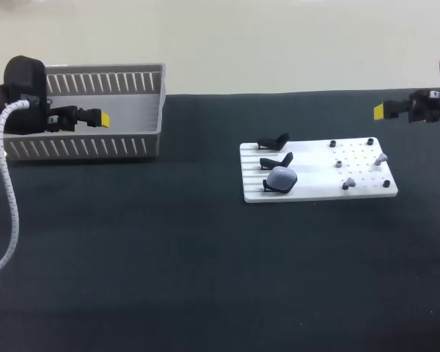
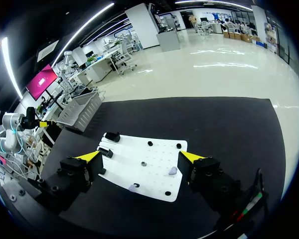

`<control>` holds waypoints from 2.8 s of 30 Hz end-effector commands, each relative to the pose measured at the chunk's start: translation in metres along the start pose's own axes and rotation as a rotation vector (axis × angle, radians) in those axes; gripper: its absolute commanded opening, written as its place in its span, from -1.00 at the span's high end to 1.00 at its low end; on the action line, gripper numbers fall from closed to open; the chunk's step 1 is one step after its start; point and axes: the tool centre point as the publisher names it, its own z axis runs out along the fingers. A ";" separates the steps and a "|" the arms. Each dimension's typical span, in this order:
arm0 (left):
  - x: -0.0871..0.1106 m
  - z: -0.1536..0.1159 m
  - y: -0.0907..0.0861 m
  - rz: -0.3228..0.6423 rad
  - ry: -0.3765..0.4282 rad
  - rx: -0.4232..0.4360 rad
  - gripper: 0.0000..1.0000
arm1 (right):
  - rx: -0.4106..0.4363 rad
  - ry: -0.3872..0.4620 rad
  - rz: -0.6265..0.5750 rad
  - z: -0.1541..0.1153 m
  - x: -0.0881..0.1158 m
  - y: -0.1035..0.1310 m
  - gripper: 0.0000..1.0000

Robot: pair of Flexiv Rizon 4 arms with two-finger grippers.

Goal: Pick up each earbud case from the left stands, insert the matching earbuds, close the lid, and place the case in the box.

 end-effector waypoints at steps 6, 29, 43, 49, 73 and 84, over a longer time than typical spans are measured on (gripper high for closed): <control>-0.001 0.000 -0.001 -0.001 0.005 -0.008 -1.00 | 0.001 0.000 -0.001 0.000 0.000 0.000 -1.00; 0.000 0.009 -0.050 0.371 -0.023 0.357 -1.00 | 0.001 0.000 -0.001 0.000 0.000 0.000 -1.00; 0.015 0.023 -0.097 0.791 -0.016 0.590 -1.00 | 0.001 0.000 -0.001 0.000 0.000 0.000 -1.00; 0.016 0.031 -0.113 0.926 0.006 0.663 -1.00 | 0.001 0.000 -0.001 0.000 0.000 0.000 -1.00; 0.037 0.078 -0.148 0.992 -0.042 0.710 -1.00 | 0.001 0.000 -0.001 0.000 0.000 0.000 -1.00; 0.054 0.124 -0.171 0.995 -0.024 0.780 -1.00 | 0.001 0.000 -0.001 0.000 0.000 0.000 -1.00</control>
